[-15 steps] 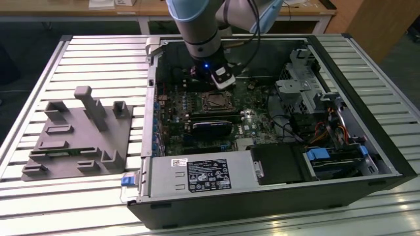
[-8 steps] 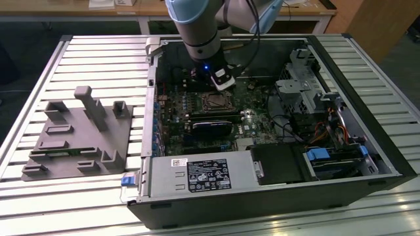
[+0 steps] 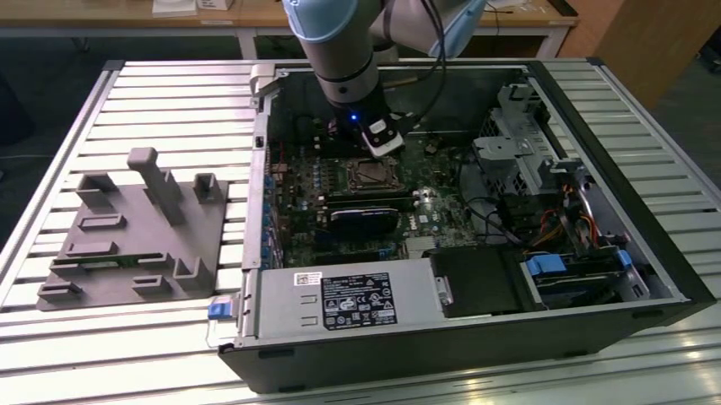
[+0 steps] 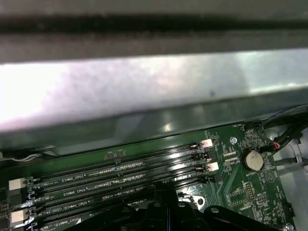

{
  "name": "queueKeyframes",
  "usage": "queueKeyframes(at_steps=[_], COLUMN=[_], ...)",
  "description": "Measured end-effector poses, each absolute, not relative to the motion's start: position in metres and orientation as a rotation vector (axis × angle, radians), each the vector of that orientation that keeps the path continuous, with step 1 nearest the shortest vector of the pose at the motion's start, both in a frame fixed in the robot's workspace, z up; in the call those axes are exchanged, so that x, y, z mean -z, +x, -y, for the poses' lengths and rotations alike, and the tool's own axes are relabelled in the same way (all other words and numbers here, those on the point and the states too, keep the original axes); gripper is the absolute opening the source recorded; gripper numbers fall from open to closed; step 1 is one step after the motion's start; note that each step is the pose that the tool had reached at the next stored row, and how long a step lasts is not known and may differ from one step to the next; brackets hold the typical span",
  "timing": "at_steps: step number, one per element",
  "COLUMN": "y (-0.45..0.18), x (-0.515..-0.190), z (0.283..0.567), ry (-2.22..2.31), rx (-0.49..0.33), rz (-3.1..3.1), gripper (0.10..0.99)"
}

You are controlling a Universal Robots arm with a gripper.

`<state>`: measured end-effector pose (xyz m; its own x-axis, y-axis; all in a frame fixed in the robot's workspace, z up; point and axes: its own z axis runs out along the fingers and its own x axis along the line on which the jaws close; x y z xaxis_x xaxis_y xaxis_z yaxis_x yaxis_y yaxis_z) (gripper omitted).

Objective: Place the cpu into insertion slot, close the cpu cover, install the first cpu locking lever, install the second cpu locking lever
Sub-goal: 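Install the first cpu locking lever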

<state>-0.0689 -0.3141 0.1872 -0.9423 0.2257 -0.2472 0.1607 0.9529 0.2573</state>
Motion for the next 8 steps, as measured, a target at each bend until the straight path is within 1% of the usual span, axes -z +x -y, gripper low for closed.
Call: queueKeyframes(at_steps=[8], y=[-0.0689], x=[-0.1882], z=[0.3141], ry=[0.285], rx=[-0.34], rz=[-2.83], gripper=[0.106])
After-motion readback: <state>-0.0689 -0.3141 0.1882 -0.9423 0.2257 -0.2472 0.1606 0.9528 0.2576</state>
